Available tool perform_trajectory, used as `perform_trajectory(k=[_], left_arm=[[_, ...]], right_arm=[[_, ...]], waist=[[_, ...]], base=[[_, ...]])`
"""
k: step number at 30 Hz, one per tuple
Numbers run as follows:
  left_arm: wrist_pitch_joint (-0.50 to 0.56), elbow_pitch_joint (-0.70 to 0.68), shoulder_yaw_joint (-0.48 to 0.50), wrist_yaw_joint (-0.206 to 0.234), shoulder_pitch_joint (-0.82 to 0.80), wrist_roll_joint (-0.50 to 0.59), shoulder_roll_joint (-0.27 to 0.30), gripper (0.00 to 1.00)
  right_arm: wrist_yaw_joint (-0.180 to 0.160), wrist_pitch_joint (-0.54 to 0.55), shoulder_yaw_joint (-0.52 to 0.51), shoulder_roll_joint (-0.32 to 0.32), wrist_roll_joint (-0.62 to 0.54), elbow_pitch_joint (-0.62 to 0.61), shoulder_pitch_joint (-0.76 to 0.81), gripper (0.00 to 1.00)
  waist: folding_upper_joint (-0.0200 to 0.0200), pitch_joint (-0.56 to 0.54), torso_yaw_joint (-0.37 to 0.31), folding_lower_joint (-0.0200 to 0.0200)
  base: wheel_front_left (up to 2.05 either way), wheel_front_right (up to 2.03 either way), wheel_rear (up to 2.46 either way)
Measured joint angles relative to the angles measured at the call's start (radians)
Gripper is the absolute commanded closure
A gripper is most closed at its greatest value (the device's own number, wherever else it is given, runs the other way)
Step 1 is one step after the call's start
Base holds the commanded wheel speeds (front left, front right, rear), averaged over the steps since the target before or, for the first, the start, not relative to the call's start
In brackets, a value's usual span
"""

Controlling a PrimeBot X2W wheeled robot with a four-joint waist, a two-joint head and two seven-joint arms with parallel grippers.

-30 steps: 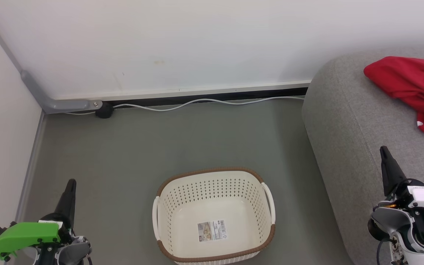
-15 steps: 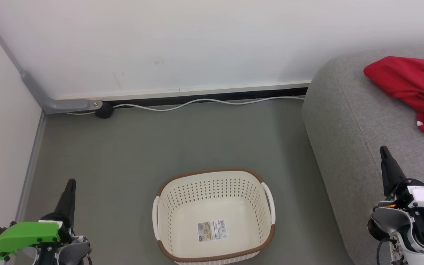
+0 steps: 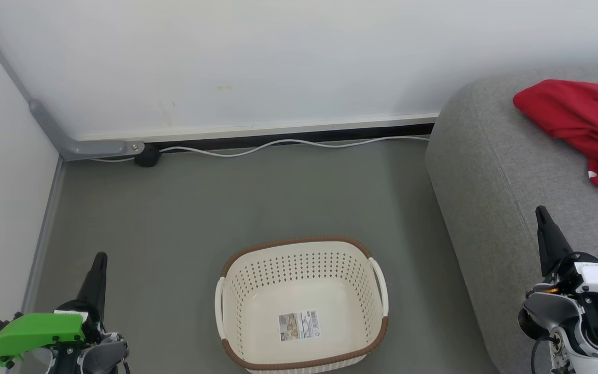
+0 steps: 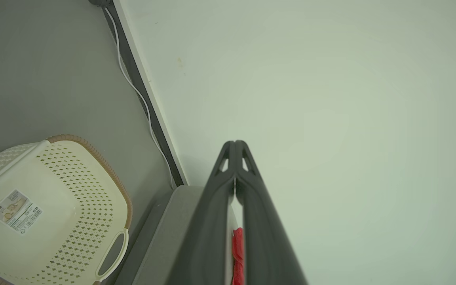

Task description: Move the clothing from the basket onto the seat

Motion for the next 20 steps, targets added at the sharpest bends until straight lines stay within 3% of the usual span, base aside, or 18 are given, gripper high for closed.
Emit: perform_trajectory(k=[20], left_arm=[[0.000, 0.000, 0.002, 0.000, 0.000, 0.000, -0.002, 1.00]], right_arm=[[0.000, 0.000, 0.000, 0.000, 0.002, 0.000, 0.000, 1.00]], waist=[[0.0000, 0.000, 0.000, 0.0000]], base=[[0.00, 0.00, 0.00]])
